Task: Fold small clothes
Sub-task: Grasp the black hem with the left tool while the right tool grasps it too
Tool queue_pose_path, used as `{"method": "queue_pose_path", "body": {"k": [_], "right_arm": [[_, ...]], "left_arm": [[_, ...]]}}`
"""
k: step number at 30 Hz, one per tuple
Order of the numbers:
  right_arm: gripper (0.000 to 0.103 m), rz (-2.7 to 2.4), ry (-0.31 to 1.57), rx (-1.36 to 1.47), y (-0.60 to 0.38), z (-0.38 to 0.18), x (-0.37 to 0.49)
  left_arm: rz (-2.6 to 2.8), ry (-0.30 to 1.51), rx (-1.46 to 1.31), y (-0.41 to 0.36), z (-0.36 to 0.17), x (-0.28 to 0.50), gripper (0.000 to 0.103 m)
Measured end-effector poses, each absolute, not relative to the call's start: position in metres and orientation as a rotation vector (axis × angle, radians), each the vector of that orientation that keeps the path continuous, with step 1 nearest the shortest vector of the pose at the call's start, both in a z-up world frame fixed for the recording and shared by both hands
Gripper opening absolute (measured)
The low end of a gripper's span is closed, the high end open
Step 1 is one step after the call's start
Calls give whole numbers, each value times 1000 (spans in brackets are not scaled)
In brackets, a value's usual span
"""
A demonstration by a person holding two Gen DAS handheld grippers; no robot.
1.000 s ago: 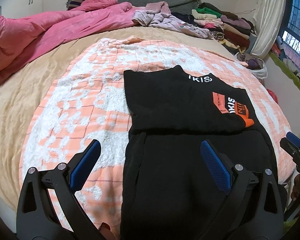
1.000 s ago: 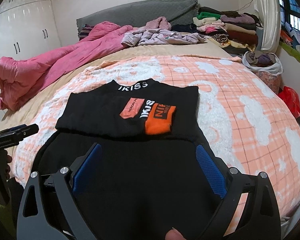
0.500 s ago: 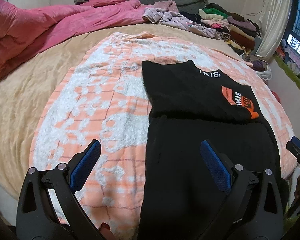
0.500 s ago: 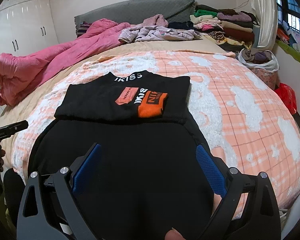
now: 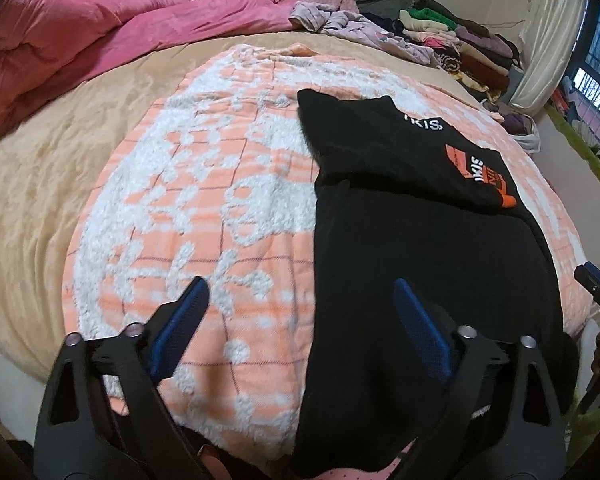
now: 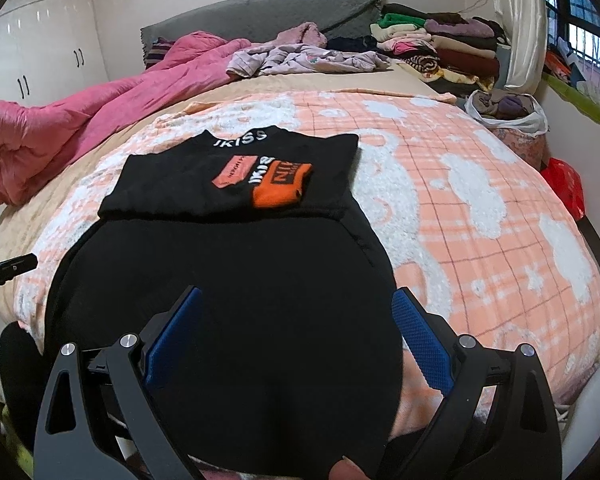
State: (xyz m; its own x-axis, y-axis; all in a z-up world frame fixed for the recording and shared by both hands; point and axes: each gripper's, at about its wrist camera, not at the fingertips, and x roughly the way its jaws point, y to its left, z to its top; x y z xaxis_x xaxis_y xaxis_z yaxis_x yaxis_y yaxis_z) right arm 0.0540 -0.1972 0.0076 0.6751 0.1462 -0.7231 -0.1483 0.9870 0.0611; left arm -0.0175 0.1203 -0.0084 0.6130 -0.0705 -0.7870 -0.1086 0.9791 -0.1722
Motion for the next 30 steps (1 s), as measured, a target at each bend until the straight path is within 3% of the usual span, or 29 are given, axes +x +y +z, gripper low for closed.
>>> {"method": "queue_pose_path", "body": {"k": [6,14,16,23,25,30], "right_arm": [[94,160,833,-2,-204,1,48],[94,156,869,3,-213,-9,41],[94,150,880,3,-216,-12,38],[94,132,918,11,-228,-26,30],[94,130,929,10,-230,-30,28],[94,125,952,18,-237,-37,23]], "left_arm": [[-15,934,-234,121,-12,-28,52],[-88,1025,-256,111,-39,-41,41],[-90,1053,-250,109,-49,-46,32],[-98,1093,-271,107,-66,-58,16],[-110,1092,-278,107,-65,-60,7],[-124,1097,-258,101,-65,-62,7]]}}
